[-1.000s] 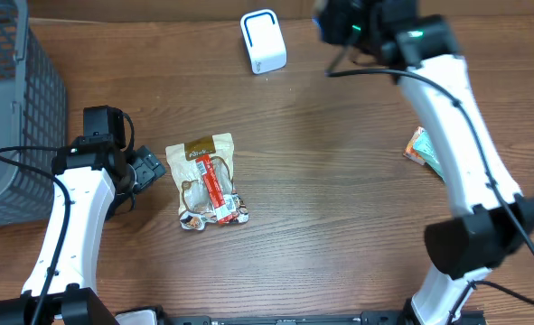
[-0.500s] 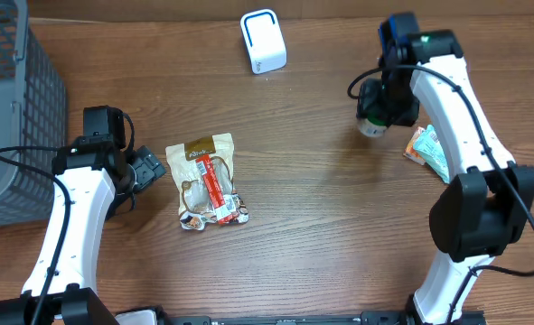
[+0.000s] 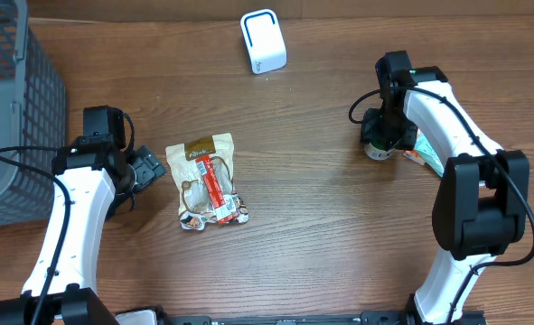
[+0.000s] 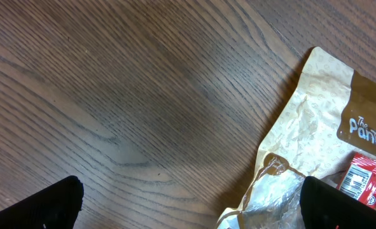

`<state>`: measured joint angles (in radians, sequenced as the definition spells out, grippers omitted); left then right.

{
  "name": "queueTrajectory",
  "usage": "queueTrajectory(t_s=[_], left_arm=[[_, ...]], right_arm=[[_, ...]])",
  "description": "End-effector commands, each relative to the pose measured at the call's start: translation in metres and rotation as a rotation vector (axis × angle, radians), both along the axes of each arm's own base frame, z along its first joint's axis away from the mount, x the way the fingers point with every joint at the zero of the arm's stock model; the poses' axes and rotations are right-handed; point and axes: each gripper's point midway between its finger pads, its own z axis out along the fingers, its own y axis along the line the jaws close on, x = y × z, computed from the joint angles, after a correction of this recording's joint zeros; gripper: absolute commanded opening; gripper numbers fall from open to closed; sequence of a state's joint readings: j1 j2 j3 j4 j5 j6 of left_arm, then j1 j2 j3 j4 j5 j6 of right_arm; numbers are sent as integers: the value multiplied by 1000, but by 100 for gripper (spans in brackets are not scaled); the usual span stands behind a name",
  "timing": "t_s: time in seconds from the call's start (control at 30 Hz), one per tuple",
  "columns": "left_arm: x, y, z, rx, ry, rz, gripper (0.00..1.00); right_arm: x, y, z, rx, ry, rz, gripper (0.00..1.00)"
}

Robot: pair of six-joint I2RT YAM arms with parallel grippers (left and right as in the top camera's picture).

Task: Scan the item barcode
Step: 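Carry the jar to the right side and set it down, then move the right gripper left over the brown snack bag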

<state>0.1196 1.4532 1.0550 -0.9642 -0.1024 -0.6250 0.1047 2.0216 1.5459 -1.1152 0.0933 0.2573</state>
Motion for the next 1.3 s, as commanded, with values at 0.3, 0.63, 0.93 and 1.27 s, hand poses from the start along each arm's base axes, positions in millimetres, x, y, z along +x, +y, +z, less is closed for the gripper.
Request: queueTrajectory(t_s=[0.3, 0.63, 0.93, 1.27], left_arm=[[0, 3, 1, 15, 0, -8, 100], [0, 3, 1, 15, 0, -8, 100], [0, 3, 1, 15, 0, -8, 100], [0, 3, 1, 15, 0, -8, 100]], right_arm=[[-4, -7, 4, -28, 9, -2, 81], [-13, -37, 9, -203, 41, -2, 74], [-19, -55, 15, -288, 63, -10, 75], [-4, -42, 67, -220, 24, -18, 100]])
